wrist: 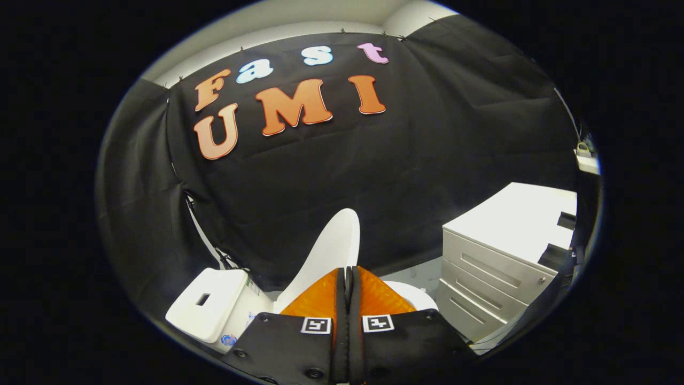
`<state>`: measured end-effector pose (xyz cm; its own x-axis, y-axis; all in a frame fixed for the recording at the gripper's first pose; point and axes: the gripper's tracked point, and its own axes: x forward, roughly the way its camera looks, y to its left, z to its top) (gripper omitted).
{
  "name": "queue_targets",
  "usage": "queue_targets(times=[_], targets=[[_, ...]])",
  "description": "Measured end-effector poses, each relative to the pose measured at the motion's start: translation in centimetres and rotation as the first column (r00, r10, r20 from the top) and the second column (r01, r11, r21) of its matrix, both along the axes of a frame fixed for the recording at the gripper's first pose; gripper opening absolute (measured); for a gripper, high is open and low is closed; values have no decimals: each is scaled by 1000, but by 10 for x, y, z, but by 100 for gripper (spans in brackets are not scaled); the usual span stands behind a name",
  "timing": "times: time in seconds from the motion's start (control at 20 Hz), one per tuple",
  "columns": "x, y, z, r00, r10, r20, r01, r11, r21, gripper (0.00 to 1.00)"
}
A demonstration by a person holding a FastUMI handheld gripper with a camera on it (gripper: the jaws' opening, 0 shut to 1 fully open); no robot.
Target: Open the toilet lid.
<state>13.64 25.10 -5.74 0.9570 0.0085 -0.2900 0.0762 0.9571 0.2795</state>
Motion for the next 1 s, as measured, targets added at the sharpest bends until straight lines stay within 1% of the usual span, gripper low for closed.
queue_targets(times=[0.1,0.25,0.55,0.65,0.7,0.75,1.0], targets=[[1,20,17,999,25,19,-25,1000,-16,8],[1,54,39,995,93,40,-90,994,-61,8],[-6,135,78,973,216,84,-202,967,-154,8],[-6,159,83,968,238,80,-212,946,-244,8],[-7,169,86,968,236,85,-204,938,-281,8],[-9,182,90,963,252,93,-215,929,-301,8],[-16,236,99,949,301,89,-270,927,-262,8]])
